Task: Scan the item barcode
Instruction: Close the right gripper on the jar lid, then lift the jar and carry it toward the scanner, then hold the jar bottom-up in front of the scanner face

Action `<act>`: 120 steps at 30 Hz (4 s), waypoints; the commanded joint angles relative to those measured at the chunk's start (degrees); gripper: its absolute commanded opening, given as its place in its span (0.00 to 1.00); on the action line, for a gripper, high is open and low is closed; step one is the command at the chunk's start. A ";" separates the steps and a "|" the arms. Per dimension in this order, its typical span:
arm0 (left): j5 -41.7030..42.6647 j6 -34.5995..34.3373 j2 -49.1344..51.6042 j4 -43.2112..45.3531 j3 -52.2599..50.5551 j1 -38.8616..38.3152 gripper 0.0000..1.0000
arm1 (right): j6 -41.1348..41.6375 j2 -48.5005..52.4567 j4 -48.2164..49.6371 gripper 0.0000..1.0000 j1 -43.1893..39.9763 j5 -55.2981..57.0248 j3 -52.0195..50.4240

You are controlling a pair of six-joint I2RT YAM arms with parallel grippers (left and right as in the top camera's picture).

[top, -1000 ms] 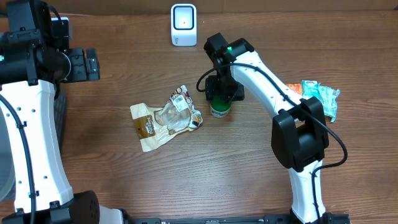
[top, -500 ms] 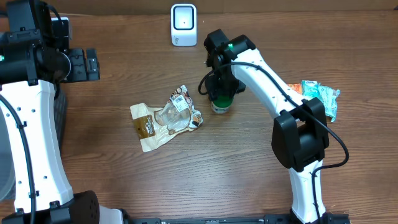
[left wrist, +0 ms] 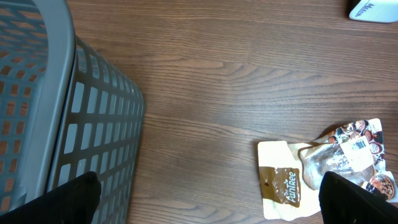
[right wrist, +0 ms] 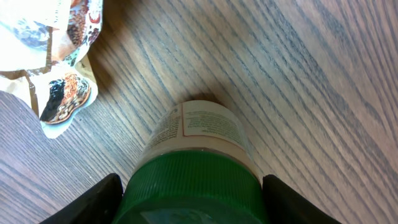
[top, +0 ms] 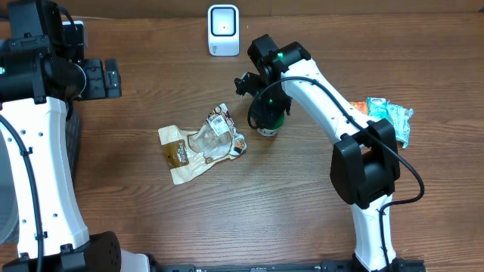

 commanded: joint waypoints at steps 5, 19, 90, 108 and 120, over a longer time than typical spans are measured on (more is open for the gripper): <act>-0.11 0.92 -0.42 0.20 0.39 0.42 0.99 | 2.89 -1.95 1.64 0.63 0.09 -3.08 -1.57; -0.11 0.92 -0.42 0.20 0.39 0.42 1.00 | 14.16 -1.90 4.61 0.79 0.09 -1.31 -3.85; -0.11 0.92 -0.39 0.20 0.39 0.39 1.00 | 18.71 -2.51 -0.09 0.25 -18.29 -84.50 16.59; -0.11 0.92 -0.42 0.20 0.39 0.39 0.99 | 37.27 -2.60 1.11 0.22 -13.18 -48.19 30.01; -0.11 0.92 -0.39 0.20 0.39 0.42 0.99 | 26.34 0.57 17.75 0.18 2.89 25.35 39.63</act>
